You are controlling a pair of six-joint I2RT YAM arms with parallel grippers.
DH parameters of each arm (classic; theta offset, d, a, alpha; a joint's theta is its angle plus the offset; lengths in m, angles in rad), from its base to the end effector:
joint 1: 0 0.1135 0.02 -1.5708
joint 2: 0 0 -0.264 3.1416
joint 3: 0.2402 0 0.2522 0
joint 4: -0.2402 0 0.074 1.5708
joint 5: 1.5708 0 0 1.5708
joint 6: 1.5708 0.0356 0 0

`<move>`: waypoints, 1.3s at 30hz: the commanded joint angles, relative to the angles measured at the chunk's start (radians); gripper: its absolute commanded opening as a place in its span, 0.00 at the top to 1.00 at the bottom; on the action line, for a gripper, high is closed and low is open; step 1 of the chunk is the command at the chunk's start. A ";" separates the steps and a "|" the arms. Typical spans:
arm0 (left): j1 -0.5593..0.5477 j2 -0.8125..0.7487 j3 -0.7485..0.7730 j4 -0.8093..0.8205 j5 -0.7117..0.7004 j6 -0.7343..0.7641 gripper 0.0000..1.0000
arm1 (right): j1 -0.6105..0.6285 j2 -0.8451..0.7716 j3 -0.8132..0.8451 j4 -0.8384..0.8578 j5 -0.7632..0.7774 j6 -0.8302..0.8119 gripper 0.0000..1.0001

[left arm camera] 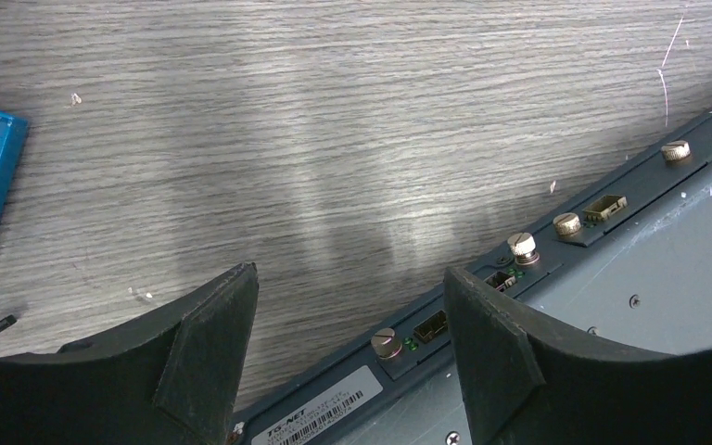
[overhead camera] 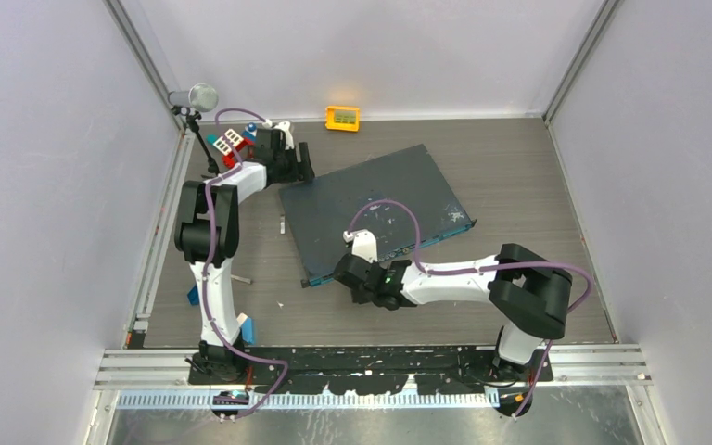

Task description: Insert the plug into the switch port

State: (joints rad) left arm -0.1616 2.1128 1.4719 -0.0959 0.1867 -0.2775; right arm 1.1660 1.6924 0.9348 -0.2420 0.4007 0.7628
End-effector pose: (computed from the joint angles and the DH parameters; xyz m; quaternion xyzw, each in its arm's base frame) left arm 0.4619 -0.0820 0.1681 -0.0150 0.9110 -0.1710 0.3750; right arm 0.1423 0.2969 0.1610 -0.1333 0.9325 0.1180 0.3143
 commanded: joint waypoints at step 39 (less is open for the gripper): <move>-0.004 0.025 0.038 -0.054 0.041 0.024 0.25 | -0.027 -0.058 0.002 -0.056 0.149 0.063 1.00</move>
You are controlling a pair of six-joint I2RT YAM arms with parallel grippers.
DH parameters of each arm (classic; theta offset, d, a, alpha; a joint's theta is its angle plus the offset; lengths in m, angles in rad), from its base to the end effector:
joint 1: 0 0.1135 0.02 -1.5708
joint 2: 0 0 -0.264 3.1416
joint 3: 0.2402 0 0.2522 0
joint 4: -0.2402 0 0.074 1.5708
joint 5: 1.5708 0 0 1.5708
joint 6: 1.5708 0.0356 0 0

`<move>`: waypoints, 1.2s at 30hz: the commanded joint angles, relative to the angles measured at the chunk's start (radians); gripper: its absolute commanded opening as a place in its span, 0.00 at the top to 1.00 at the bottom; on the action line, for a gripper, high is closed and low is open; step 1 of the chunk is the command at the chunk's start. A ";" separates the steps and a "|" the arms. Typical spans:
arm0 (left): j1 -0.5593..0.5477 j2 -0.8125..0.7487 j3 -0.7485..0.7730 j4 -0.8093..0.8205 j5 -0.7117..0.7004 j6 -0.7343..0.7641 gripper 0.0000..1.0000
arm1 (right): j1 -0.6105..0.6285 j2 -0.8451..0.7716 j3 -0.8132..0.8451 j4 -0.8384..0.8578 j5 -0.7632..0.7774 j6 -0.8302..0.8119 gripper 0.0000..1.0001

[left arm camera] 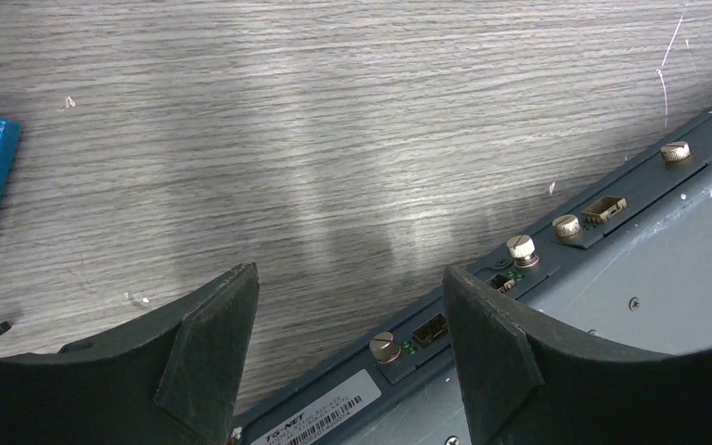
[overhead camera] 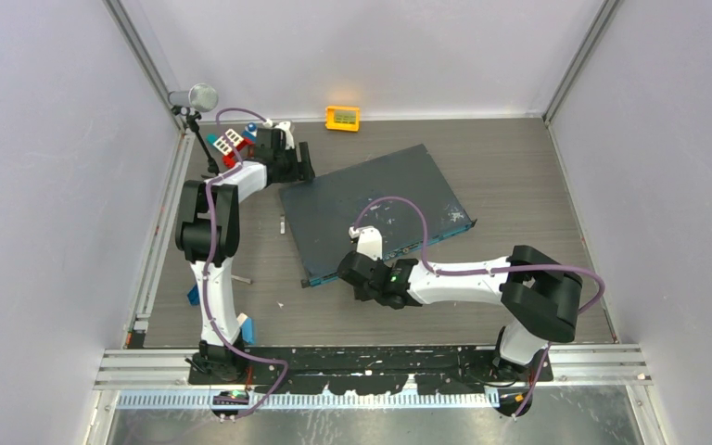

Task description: Insert the plug into the switch port

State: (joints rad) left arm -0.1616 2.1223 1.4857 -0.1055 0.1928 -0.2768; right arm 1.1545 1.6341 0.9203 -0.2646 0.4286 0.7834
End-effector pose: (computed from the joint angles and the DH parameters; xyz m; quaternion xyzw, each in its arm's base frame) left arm 0.4640 -0.0826 0.1674 -0.0138 0.9118 -0.1731 0.3720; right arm 0.1432 0.2872 0.1737 -0.1114 0.9300 0.1199 0.3291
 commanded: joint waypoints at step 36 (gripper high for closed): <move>-0.004 0.019 0.039 -0.059 0.040 0.025 0.25 | 0.068 -0.009 0.010 0.027 0.308 0.122 0.99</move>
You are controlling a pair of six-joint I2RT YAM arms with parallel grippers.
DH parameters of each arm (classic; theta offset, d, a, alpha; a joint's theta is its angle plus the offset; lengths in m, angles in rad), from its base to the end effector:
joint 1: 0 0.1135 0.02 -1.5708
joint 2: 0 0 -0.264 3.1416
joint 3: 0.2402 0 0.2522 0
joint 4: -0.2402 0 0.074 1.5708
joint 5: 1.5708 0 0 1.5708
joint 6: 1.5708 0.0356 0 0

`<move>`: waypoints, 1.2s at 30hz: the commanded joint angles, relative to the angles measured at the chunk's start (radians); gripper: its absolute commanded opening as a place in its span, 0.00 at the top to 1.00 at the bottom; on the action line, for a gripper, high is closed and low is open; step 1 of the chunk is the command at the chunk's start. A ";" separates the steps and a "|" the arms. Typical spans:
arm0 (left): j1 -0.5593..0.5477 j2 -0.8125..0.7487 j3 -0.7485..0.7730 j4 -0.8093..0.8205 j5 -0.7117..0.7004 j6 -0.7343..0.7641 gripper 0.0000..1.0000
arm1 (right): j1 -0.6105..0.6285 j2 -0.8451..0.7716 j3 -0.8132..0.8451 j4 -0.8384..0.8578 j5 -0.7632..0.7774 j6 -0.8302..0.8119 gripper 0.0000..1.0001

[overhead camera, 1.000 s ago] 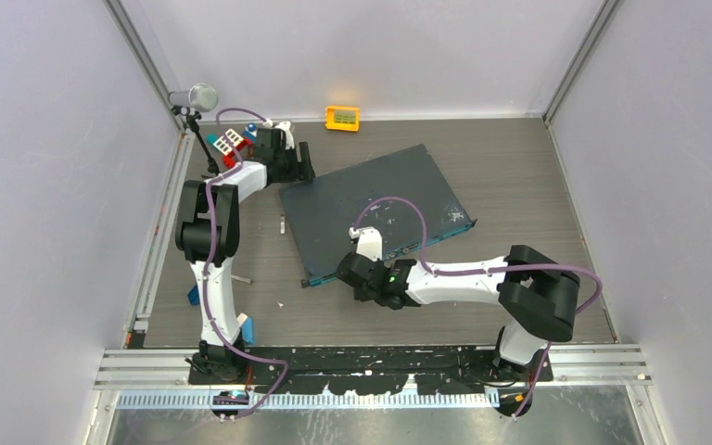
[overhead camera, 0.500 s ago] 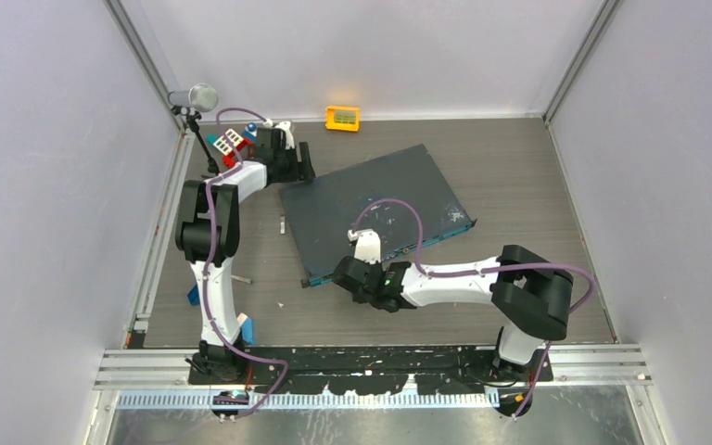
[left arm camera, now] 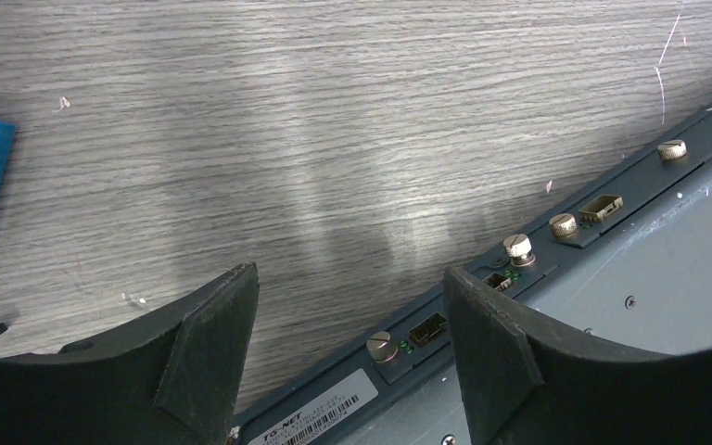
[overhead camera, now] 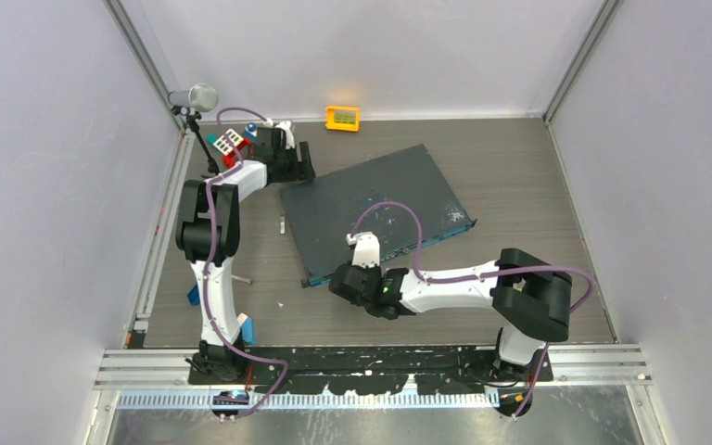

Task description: Insert the plug into the switch port

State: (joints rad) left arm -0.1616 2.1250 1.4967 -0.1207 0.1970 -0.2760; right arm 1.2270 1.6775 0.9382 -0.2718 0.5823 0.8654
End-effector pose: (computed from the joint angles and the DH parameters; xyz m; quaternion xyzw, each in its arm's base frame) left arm 0.4649 -0.0828 0.1684 -0.0129 0.9131 -0.1743 0.3685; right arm 0.1279 0.2990 0.1674 -0.0875 0.9199 0.0908 0.3713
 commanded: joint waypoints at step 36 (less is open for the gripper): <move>-0.003 0.018 0.036 -0.054 0.038 0.026 0.25 | 0.005 0.075 0.053 0.086 0.246 0.047 1.00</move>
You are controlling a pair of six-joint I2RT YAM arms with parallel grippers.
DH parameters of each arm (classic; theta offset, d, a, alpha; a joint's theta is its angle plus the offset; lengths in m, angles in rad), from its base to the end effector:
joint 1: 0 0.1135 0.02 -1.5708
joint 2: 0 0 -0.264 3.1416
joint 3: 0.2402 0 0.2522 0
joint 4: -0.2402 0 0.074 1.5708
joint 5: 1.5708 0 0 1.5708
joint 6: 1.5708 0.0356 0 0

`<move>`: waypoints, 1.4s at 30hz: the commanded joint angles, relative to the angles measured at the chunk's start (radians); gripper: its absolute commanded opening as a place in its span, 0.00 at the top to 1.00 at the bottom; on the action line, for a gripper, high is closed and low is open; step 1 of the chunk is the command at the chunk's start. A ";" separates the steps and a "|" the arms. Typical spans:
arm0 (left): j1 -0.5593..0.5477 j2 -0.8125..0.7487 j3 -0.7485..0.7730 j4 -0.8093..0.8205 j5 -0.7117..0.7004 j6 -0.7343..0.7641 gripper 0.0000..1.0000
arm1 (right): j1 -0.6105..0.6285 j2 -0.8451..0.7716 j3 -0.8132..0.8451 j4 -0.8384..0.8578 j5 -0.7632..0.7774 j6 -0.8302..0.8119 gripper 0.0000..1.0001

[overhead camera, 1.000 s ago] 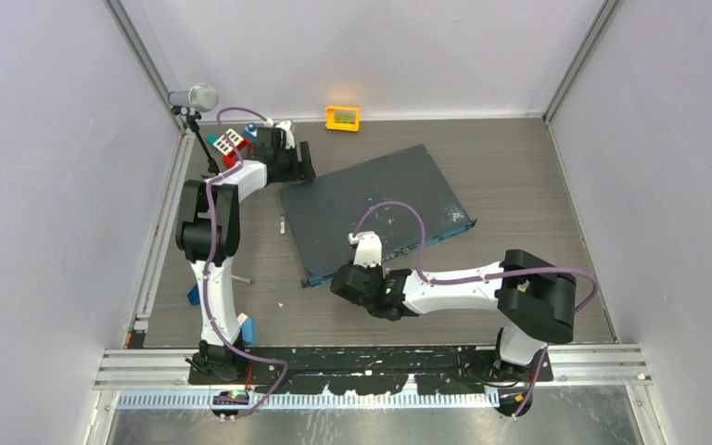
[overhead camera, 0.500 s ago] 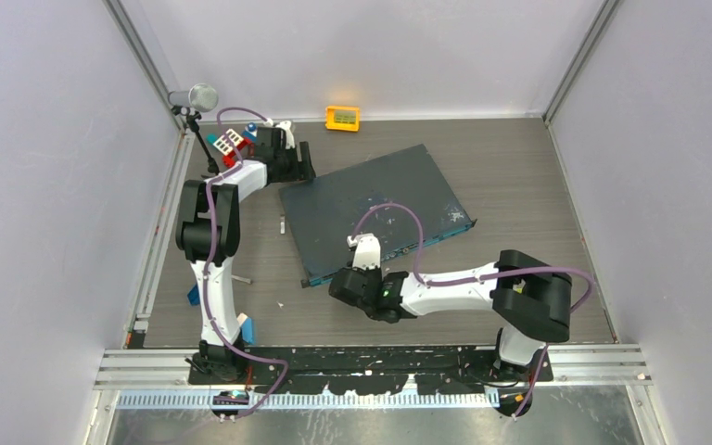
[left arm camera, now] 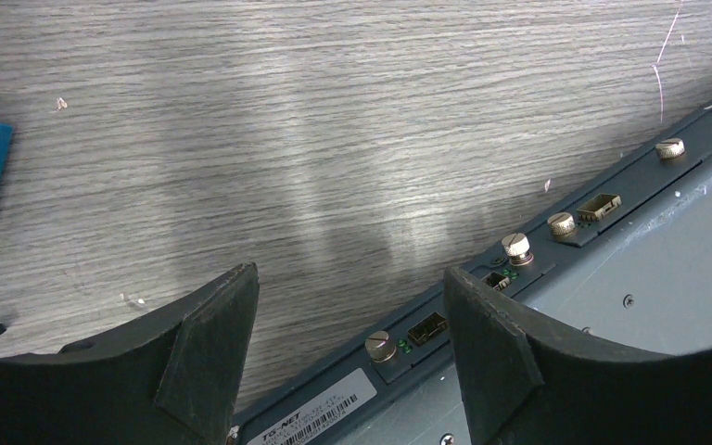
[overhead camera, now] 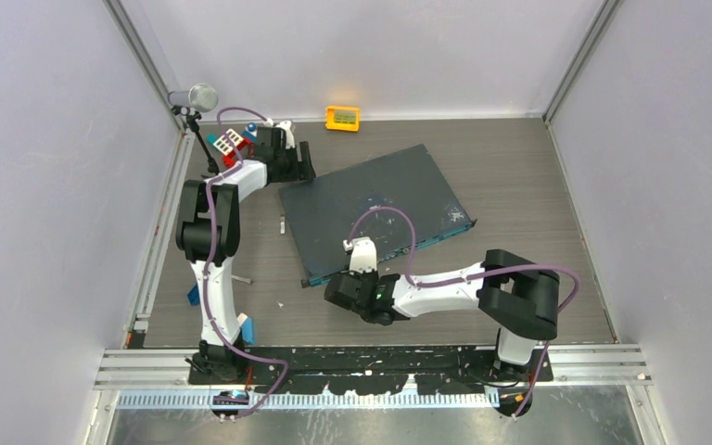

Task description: Insert the plug into the switch port

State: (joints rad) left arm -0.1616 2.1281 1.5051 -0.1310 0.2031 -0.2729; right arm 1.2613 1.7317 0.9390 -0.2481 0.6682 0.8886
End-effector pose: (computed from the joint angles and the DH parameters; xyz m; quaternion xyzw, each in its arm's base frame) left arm 0.4656 -0.0832 0.1688 -0.0106 0.9139 -0.1760 0.3658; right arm 0.1211 0.3062 0.1538 -0.0845 0.9119 0.0671 0.3961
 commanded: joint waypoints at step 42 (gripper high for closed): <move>-0.003 0.022 0.041 -0.055 0.042 0.029 0.26 | 0.005 -0.066 -0.111 0.226 0.050 -0.099 0.99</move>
State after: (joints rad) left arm -0.1616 2.1361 1.5200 -0.1410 0.2115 -0.2588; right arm 1.2701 1.7176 0.8364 -0.0650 0.6643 0.8055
